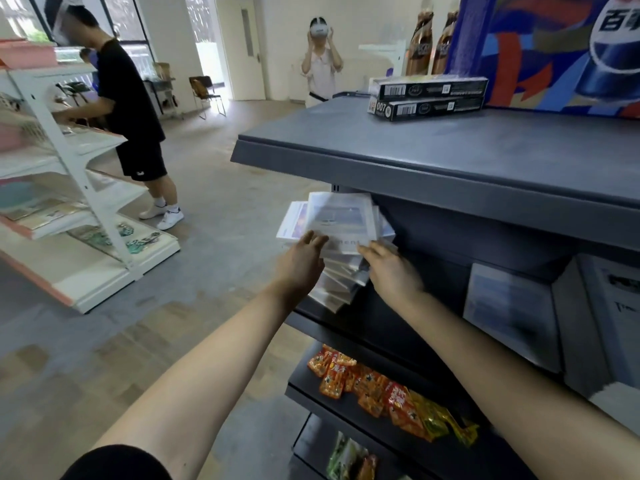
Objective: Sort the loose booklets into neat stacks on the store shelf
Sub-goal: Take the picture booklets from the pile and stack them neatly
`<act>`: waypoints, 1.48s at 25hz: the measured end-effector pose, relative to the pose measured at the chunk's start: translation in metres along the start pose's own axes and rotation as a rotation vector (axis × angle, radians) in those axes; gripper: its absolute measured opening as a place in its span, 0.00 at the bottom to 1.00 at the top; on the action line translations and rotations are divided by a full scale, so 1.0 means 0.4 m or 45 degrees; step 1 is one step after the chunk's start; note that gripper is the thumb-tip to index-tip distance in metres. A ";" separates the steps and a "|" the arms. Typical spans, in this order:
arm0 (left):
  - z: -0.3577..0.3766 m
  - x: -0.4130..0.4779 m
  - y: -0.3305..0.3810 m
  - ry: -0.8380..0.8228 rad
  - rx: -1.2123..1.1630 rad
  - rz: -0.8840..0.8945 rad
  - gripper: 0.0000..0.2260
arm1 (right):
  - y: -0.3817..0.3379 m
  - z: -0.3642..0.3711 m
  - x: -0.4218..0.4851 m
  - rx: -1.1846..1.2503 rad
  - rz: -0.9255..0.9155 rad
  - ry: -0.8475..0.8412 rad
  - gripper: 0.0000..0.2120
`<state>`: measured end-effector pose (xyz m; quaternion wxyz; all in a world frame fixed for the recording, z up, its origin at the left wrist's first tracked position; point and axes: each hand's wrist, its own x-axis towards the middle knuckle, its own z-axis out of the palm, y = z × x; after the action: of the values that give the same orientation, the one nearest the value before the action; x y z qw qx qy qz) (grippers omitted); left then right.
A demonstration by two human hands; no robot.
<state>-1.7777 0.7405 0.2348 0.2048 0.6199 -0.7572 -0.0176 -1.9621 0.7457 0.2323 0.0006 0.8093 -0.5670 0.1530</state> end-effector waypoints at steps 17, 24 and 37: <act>-0.021 -0.052 0.033 -0.042 -0.276 -0.037 0.31 | -0.015 0.017 -0.036 0.289 0.248 0.158 0.27; -0.008 -0.038 0.018 -0.113 -0.352 -0.099 0.30 | -0.054 0.020 -0.032 0.416 0.336 0.171 0.26; 0.045 -0.141 0.186 -0.116 -0.629 0.107 0.33 | 0.082 -0.084 -0.254 0.477 0.528 -0.070 0.38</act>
<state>-1.8445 0.8069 0.2228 0.3163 0.5176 -0.7635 -0.2216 -2.0320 0.8329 0.2336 -0.1958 0.6658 -0.6822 0.2302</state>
